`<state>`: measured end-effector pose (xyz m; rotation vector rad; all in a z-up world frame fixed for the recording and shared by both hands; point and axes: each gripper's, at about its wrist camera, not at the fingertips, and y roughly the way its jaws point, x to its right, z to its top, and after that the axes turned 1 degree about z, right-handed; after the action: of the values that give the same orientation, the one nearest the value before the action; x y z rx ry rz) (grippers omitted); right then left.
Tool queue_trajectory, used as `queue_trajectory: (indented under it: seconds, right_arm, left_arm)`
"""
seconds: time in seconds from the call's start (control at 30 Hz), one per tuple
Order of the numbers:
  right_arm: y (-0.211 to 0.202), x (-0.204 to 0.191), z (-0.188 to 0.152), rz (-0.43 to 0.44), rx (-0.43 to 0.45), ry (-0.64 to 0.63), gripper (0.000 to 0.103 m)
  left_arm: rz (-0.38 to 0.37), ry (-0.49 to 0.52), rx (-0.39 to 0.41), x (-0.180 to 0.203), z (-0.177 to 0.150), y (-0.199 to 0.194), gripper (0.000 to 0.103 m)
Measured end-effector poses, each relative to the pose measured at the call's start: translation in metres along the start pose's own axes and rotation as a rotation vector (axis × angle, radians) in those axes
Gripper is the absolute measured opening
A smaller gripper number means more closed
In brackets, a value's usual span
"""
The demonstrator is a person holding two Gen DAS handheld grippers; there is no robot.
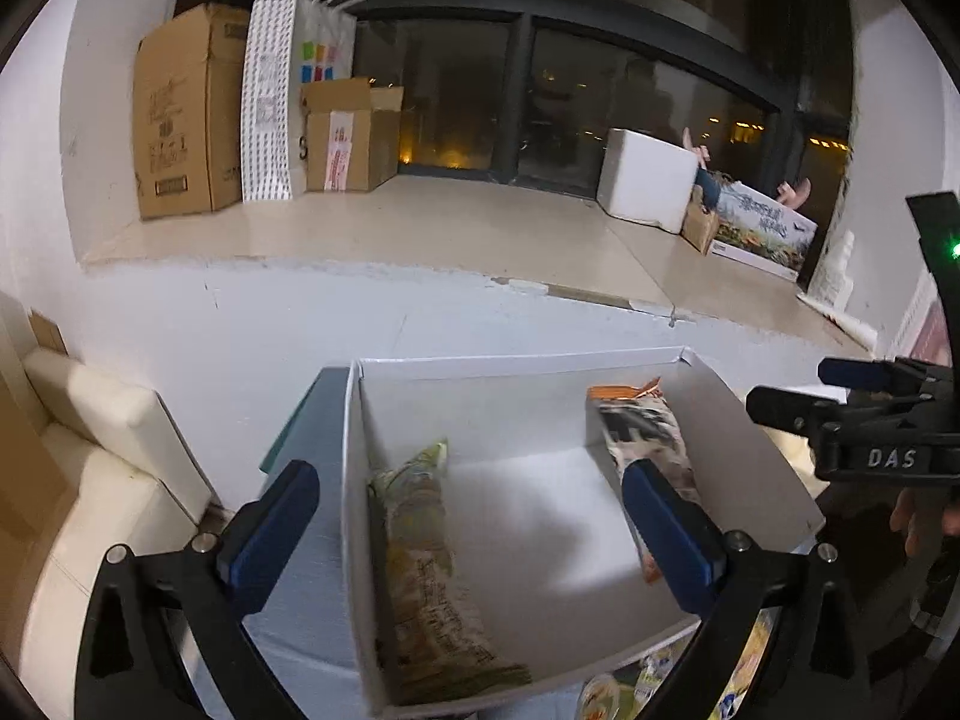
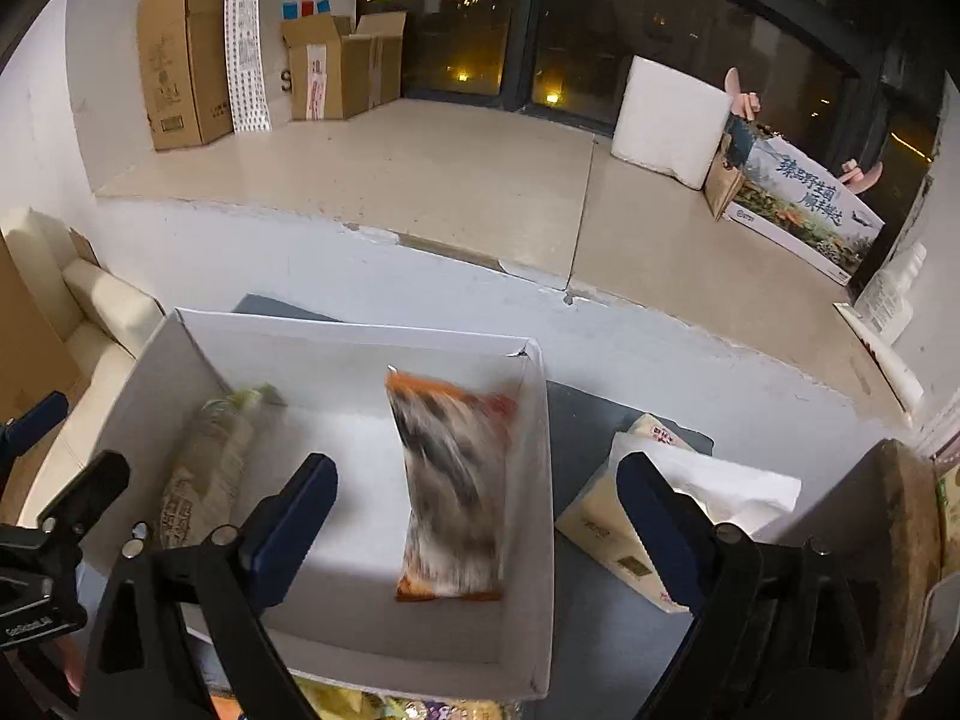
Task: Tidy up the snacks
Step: 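Carry both packets into the white box and open both grippers, then move both tools back over the snack pile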
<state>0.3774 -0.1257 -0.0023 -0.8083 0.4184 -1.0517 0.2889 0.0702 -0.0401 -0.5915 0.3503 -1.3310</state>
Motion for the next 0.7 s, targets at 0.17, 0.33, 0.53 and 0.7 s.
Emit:
queue_trajectory:
  seconds: [0.17,0.33,0.53,0.7]
  right_arm:
    - [-0.034,-0.001,-0.016,0.038,0.088,0.049,0.097]
    - [-0.087,-0.001,-0.057,0.141,0.218,0.183,0.103]
    - [-0.155,-0.002,-0.135,0.223,0.376,0.289,0.103]
    - [-0.180,-0.006,-0.207,0.283,0.414,0.419,0.103]
  left_arm:
    - [-0.007,0.050,0.037,-0.002,-0.006,-0.038,0.103]
    - [-0.043,0.061,0.087,-0.015,-0.026,-0.091,0.103]
    - [-0.128,0.046,0.092,-0.028,-0.067,-0.149,0.103]
    - [-0.181,0.069,0.060,-0.024,-0.106,-0.186,0.103]
